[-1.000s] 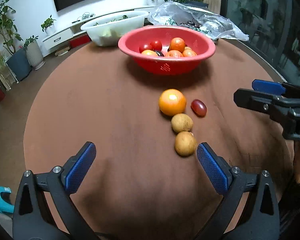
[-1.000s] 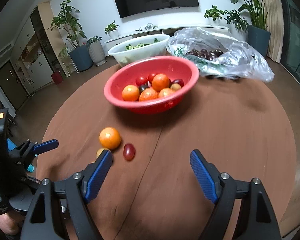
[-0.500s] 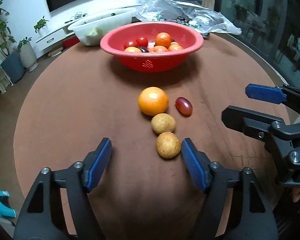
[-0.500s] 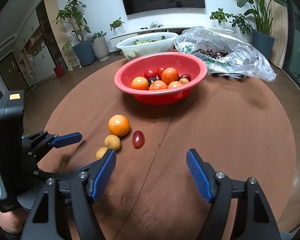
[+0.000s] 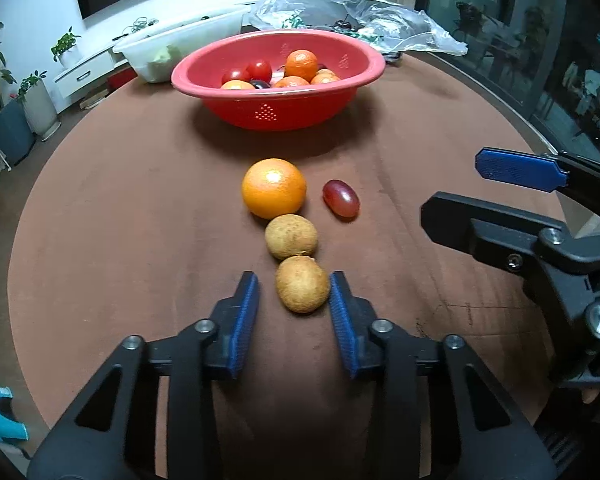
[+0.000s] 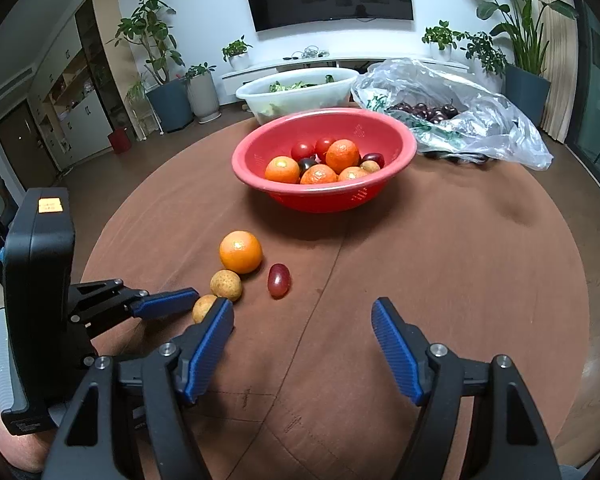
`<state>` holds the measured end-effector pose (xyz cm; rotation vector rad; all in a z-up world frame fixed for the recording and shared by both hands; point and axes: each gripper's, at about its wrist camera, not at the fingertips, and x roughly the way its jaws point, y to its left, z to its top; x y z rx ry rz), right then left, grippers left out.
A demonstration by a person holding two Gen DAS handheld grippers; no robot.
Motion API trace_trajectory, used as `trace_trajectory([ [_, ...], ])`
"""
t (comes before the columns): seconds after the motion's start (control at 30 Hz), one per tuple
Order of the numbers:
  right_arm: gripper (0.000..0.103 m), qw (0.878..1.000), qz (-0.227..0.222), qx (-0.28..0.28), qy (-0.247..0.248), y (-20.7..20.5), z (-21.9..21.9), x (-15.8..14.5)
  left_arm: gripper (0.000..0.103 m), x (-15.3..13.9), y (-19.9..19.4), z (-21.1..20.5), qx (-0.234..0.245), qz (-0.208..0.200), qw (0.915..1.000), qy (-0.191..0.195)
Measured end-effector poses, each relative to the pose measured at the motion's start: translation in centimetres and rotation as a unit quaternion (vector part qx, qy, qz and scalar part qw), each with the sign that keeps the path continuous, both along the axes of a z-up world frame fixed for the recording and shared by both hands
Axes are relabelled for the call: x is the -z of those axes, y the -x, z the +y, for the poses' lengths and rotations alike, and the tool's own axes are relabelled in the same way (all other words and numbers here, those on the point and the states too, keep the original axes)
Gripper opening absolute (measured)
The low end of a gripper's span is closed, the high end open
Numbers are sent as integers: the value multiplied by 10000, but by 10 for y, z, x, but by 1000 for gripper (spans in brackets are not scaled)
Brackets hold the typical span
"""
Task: Organize fruits
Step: 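Grasp a longan with the left tool while the right tool grasps the red grape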
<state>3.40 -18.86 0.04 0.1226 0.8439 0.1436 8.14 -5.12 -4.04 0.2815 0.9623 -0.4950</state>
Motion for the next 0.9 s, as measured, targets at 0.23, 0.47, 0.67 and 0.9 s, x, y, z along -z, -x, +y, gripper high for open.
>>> trace_trajectory([
  [0.23, 74, 10000, 32, -16, 25, -1, 1, 1, 25, -4, 1, 5, -4, 55, 9998, 186],
  [0.47, 71, 9999, 56, -56, 127, -5, 2, 3, 25, -13, 3, 27, -124, 142, 9981, 581],
  [0.67, 61, 9993, 241, -152, 249, -18, 2, 15, 25, -21, 7, 50, -277, 125, 9967, 757],
  [0.9, 52, 9976, 347, -380, 453, -36, 15, 23, 25, -19, 9, 59, -339, 159, 9956, 858],
])
